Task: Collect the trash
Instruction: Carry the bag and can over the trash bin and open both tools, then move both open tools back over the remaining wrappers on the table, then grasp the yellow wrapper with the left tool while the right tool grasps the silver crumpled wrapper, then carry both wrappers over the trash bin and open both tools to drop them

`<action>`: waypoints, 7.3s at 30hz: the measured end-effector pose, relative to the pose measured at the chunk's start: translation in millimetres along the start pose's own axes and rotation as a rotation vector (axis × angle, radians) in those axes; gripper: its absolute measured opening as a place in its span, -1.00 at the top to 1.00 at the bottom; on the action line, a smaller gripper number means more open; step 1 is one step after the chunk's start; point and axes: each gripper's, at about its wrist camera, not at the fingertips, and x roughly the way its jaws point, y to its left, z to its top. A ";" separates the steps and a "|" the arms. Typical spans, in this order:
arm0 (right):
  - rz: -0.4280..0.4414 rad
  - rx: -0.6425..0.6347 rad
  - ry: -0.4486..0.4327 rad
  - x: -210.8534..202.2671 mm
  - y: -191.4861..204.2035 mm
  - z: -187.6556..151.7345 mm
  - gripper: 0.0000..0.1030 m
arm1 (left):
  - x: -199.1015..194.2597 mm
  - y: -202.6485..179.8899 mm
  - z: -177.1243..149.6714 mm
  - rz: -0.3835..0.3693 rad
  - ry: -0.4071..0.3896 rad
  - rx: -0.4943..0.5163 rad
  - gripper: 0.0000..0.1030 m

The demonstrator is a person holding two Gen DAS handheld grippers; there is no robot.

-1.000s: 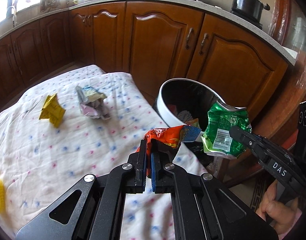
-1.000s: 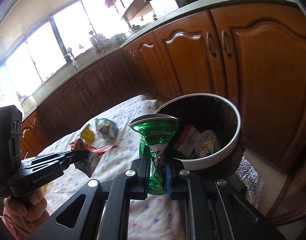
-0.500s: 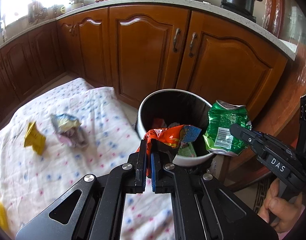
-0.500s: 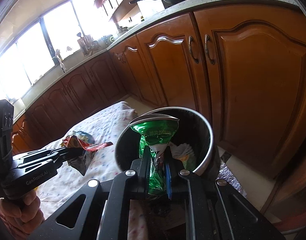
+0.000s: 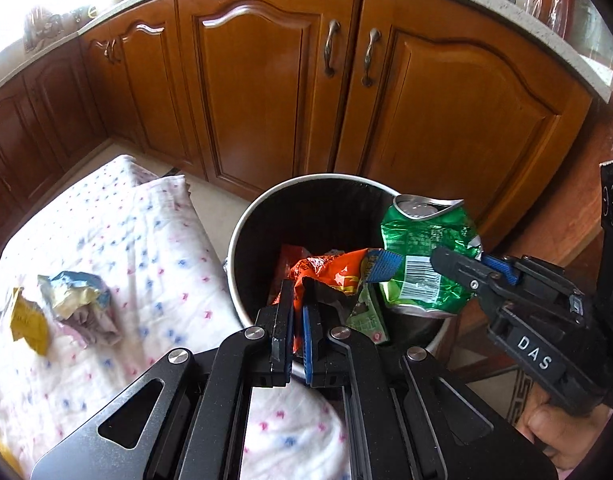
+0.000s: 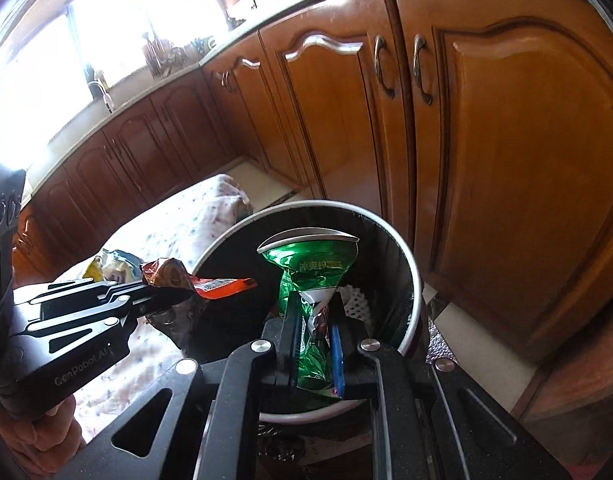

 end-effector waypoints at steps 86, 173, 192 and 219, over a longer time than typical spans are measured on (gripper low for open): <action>0.260 -0.067 0.011 74.0 205.3 -12.4 -0.69 | -88.7 249.3 -118.6 0.293 -0.085 -0.438 -0.33; 0.035 0.100 -0.113 -36.7 9.5 -29.5 0.72 | -42.5 14.1 -29.1 0.003 -0.114 -0.061 0.66; 0.005 0.091 -0.026 -6.2 0.1 -16.6 0.71 | -9.5 3.3 -10.7 0.003 -0.059 -0.049 0.65; 0.006 0.127 0.030 11.5 -10.7 -10.8 0.36 | 27.4 -5.2 -1.8 0.002 0.043 -0.041 0.32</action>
